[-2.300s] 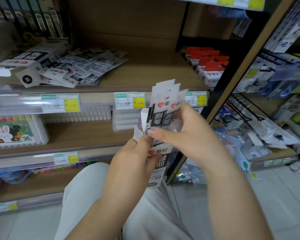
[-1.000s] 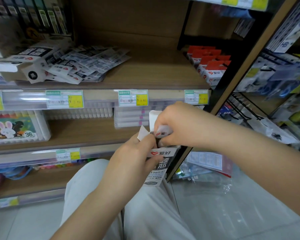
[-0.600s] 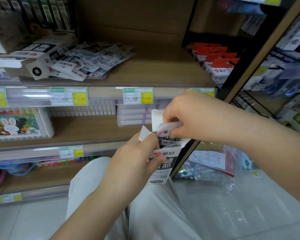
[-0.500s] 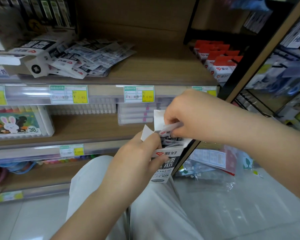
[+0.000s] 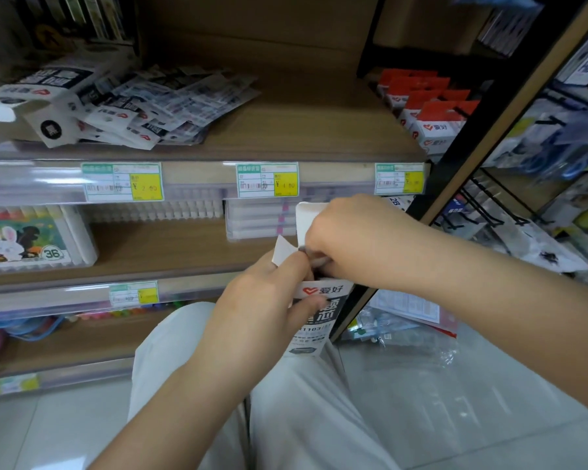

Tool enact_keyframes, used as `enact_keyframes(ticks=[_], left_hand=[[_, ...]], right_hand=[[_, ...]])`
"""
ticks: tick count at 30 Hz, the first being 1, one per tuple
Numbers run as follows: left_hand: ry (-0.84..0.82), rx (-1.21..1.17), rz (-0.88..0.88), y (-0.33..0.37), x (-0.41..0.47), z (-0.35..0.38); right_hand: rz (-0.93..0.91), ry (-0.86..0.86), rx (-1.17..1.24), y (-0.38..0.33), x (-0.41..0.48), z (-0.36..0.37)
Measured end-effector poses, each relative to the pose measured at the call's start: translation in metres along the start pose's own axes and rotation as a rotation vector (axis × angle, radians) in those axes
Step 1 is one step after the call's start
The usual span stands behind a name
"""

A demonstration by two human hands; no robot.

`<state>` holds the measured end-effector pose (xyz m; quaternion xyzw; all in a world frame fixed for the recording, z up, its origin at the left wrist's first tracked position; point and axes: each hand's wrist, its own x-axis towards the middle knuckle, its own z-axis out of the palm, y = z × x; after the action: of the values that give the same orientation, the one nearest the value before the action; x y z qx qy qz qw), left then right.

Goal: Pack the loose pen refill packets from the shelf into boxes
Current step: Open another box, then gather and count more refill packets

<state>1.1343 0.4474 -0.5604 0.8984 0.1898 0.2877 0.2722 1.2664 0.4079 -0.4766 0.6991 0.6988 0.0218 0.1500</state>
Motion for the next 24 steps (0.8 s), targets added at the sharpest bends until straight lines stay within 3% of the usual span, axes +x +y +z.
enact_keyframes(ticks=[5, 17, 21, 24], left_hand=[[-0.019, 0.004, -0.002, -0.001, 0.006, -0.004], [-0.007, 0.007, 0.038, 0.004, 0.006, 0.0], [-0.002, 0.022, 0.056, 0.002, 0.005, 0.003], [0.004, -0.007, 0.059, 0.003, 0.007, -0.001]], right_hand=[[0.027, -0.021, 0.291, 0.016, -0.008, -0.016], [-0.061, -0.002, -0.103, -0.002, -0.001, -0.006], [-0.048, -0.014, -0.112, -0.001, -0.003, -0.001], [0.046, -0.036, 0.027, 0.007, -0.006, 0.0]])
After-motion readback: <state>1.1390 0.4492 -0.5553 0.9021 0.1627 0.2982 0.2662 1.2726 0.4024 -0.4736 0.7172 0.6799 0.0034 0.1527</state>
